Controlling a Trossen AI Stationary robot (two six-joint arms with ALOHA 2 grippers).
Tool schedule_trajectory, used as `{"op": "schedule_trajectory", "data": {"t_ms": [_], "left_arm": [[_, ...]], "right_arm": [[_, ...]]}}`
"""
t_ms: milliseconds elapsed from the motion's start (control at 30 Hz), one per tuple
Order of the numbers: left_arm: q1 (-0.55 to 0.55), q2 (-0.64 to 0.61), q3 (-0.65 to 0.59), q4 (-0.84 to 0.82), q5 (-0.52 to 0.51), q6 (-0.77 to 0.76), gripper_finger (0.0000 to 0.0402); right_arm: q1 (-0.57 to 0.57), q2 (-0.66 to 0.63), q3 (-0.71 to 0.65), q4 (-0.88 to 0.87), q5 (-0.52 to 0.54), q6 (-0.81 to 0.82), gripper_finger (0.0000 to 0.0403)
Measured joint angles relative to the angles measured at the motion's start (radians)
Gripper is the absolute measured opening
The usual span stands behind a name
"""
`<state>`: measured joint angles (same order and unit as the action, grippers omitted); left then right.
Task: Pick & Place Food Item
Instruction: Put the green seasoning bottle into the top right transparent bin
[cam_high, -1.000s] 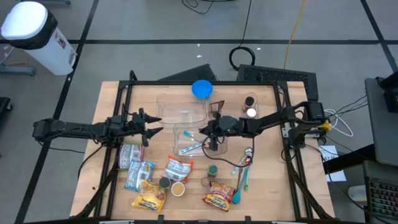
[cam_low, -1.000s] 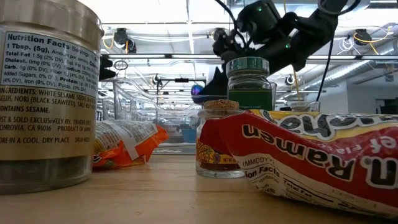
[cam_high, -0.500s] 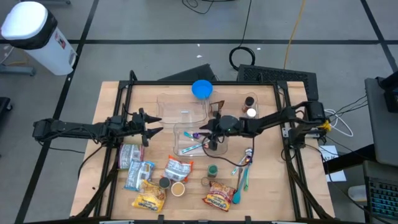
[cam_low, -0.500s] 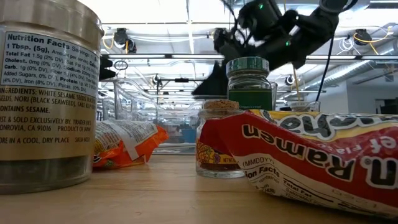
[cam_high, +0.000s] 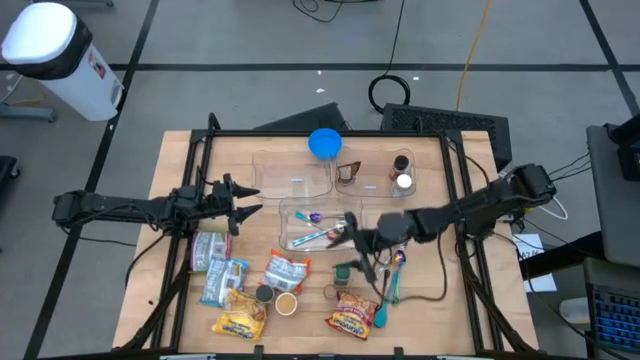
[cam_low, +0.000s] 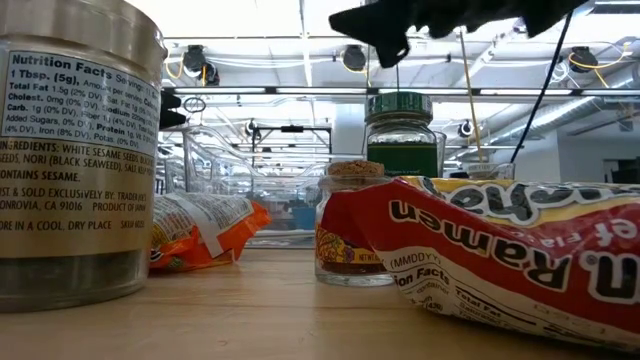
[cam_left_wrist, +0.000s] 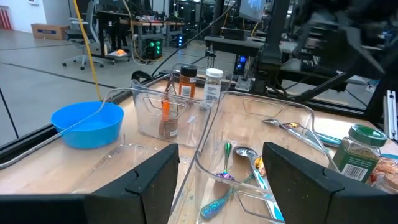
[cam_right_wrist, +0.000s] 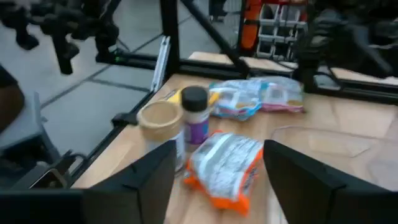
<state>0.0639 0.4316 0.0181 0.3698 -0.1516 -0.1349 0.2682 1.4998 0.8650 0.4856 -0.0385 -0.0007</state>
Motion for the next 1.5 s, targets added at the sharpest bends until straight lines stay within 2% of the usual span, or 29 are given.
{"op": "schedule_trajectory", "data": {"t_ms": [133, 267, 433, 833, 1500], "left_arm": [[0.000, 0.000, 0.000, 0.000, 0.000, 0.000, 0.0241], [0.000, 0.000, 0.000, 0.000, 0.000, 0.000, 0.0241], [0.000, 0.000, 0.000, 0.000, 0.000, 0.000, 0.0241], [0.000, 0.000, 0.000, 0.000, 0.000, 0.000, 0.0241], [0.000, 0.000, 0.000, 0.000, 0.000, 0.000, 0.0241]], "right_arm": [[0.072, 0.034, -0.001, -0.082, 0.124, 0.013, 0.0276], [0.098, 0.056, -0.002, -0.168, 0.193, 0.032, 0.0303], [0.105, 0.088, -0.001, -0.182, 0.194, 0.102, 0.0316], [0.130, 0.108, 0.001, -0.191, 0.165, 0.133, 0.0305], [0.132, 0.110, -0.002, -0.136, 0.168, 0.063, 0.0311]]}}
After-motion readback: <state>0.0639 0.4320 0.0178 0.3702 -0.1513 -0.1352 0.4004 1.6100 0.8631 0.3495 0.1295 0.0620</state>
